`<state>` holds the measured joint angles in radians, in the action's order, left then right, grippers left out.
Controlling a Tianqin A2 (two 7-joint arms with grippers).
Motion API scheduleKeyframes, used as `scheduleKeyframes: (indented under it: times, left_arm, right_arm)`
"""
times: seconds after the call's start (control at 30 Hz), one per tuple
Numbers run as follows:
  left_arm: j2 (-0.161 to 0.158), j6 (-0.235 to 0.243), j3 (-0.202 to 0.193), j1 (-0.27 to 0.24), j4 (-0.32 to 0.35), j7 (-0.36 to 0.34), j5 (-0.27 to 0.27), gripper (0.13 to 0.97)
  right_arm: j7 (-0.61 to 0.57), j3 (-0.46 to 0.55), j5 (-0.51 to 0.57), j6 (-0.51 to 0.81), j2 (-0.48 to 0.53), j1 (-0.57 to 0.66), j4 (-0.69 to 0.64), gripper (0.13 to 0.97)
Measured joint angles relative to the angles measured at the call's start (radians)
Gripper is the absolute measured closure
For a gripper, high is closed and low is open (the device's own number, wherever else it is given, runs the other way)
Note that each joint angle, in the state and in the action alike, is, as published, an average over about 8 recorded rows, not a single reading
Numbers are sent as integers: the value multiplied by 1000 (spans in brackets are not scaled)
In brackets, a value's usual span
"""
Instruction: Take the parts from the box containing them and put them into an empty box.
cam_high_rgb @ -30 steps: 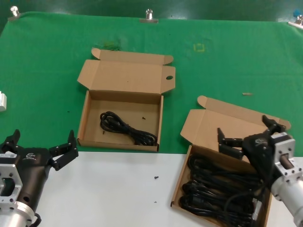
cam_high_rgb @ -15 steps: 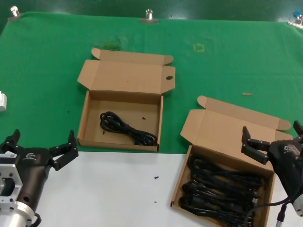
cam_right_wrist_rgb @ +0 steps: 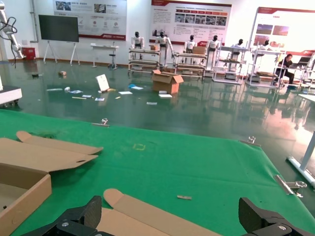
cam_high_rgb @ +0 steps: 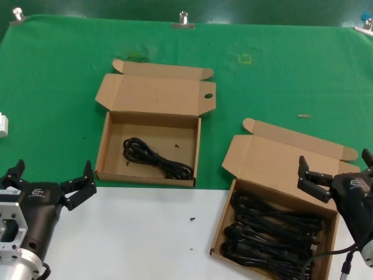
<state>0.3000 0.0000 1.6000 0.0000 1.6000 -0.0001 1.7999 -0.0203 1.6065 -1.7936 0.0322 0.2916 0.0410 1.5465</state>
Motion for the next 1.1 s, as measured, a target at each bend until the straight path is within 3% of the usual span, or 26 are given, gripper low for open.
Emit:
scheduleKeyframes:
  times: [1.1]
  left_arm:
    - [0, 0, 0, 0, 0, 0, 0, 132]
  right_arm:
    - [0, 0, 0, 0, 0, 0, 0, 129]
